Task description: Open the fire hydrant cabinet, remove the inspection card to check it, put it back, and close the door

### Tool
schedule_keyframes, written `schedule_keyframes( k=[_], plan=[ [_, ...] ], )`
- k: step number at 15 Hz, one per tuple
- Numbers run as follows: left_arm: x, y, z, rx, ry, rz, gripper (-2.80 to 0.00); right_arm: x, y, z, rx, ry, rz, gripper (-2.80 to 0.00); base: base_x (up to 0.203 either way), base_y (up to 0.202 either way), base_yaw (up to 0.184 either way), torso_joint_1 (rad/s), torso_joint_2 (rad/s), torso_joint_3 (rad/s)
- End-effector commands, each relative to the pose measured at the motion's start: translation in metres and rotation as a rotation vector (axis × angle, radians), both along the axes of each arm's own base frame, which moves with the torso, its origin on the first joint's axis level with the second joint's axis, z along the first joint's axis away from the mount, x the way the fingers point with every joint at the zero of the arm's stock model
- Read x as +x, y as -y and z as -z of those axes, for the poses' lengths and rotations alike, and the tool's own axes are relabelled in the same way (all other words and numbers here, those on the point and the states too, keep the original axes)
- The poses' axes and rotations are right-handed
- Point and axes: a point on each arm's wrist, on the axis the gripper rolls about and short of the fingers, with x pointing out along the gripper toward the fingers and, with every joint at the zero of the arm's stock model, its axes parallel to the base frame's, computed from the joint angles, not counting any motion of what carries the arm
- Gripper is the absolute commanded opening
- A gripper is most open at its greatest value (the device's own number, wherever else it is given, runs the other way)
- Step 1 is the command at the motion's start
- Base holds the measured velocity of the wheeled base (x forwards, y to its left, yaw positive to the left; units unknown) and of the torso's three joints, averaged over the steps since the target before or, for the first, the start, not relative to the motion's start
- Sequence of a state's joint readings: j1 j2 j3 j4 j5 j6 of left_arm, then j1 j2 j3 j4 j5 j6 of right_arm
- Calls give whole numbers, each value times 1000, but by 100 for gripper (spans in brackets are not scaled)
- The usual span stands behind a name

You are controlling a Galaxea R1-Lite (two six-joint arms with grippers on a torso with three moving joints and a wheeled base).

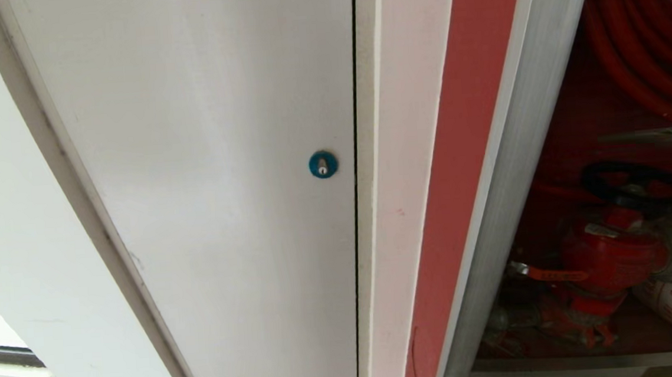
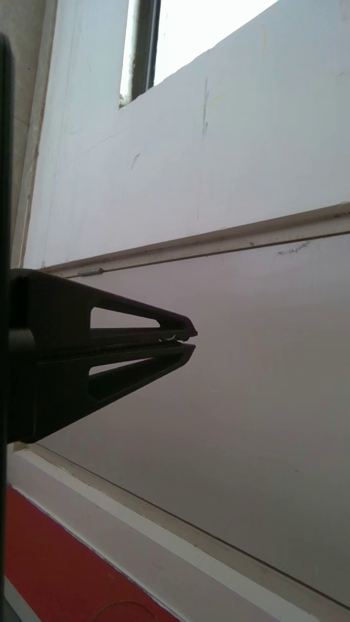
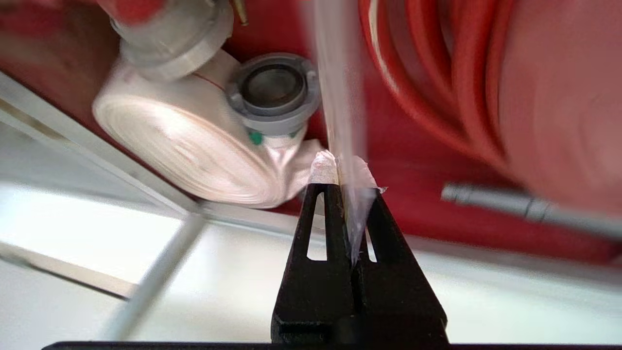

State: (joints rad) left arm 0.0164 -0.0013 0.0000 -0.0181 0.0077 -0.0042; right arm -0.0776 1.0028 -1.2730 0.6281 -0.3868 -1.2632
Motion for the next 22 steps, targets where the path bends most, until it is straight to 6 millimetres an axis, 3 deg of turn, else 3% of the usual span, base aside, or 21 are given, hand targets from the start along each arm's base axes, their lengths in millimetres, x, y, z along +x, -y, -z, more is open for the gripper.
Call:
schedule_keyframes(
  k=[1, 7, 14, 22],
  plan=[
    [1, 0, 2, -1, -7, 0, -280, 29, 3, 3, -13, -71, -40, -280, 0, 0, 0, 0, 0, 0],
    [1, 0, 2, -1, -7, 0, -280, 86, 20, 2, -143, -83, -105, -280, 0, 0, 0, 0, 0, 0],
    [1, 0, 2, -1, -7, 0, -280, 101, 65, 16, -145, -178, -147, -280, 0, 0, 0, 0, 0, 0],
    [1, 0, 2, -1, -7, 0, -280, 121, 79, 32, -113, -188, -165, -280, 0, 0, 0, 0, 0, 0]
  ],
)
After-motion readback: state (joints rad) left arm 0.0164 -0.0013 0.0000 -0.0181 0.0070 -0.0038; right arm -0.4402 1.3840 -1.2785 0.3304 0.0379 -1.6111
